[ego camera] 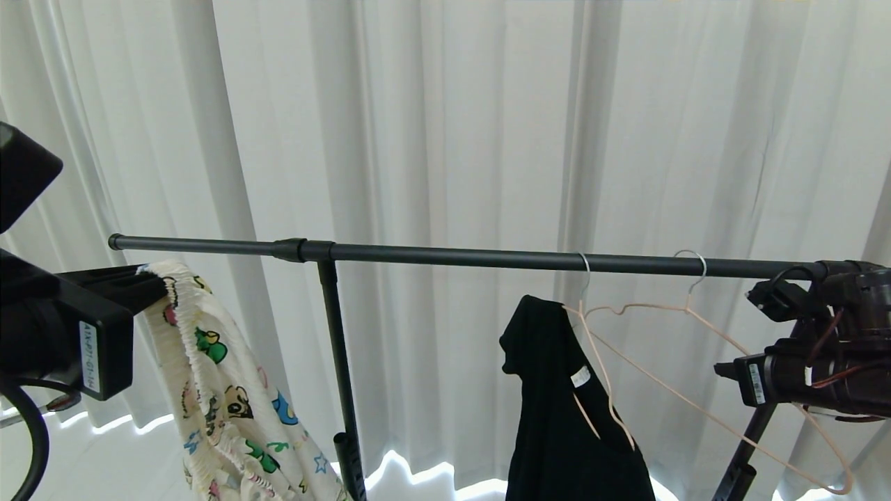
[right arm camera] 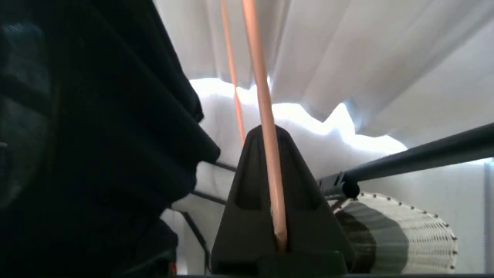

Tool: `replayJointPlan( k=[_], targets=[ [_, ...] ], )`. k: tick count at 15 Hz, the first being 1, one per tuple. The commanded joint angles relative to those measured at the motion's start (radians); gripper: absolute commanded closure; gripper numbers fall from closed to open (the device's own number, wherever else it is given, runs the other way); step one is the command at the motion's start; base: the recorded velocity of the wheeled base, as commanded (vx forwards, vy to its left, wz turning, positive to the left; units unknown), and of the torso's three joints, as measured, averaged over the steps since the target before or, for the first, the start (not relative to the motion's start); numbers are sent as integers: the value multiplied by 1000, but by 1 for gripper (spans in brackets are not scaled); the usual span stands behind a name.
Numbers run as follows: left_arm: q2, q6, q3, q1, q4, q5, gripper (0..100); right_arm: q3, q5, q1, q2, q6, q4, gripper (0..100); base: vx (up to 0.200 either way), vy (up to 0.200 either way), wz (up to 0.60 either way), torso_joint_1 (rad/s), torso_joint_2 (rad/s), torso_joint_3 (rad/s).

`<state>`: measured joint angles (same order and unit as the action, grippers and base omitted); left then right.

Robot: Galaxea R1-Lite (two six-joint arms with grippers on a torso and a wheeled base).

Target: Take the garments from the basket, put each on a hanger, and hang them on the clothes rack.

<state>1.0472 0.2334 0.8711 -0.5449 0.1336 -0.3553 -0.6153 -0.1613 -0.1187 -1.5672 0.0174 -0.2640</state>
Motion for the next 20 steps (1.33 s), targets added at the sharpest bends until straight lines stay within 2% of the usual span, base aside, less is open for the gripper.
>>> replayJointPlan(
  k=[1, 4, 11, 16, 20],
  targets=[
    [-9, 0, -7, 0, 0, -1, 100, 0, 0, -1, 52, -21, -11, 100, 0, 0, 0, 0, 0, 0],
    [-12, 0, -9, 0, -6, -1, 100, 40, 2, 1, 87, -68, -98, 100, 0, 0, 0, 0, 0, 0],
    [-12, 4, -12, 0, -6, -8, 100, 126, -9, -4, 280, -74, -150, 100, 0, 0, 0, 0, 0, 0],
    [-12, 23, -12, 0, -6, -8, 100, 226, -11, -4, 431, -74, -141, 100, -200, 0, 0, 2, 1, 7],
    [-10, 23, -12, 0, -6, -8, 100, 238, -11, -4, 464, -71, -132, 100, -200, 0, 0, -6, 1, 4]
  ],
)
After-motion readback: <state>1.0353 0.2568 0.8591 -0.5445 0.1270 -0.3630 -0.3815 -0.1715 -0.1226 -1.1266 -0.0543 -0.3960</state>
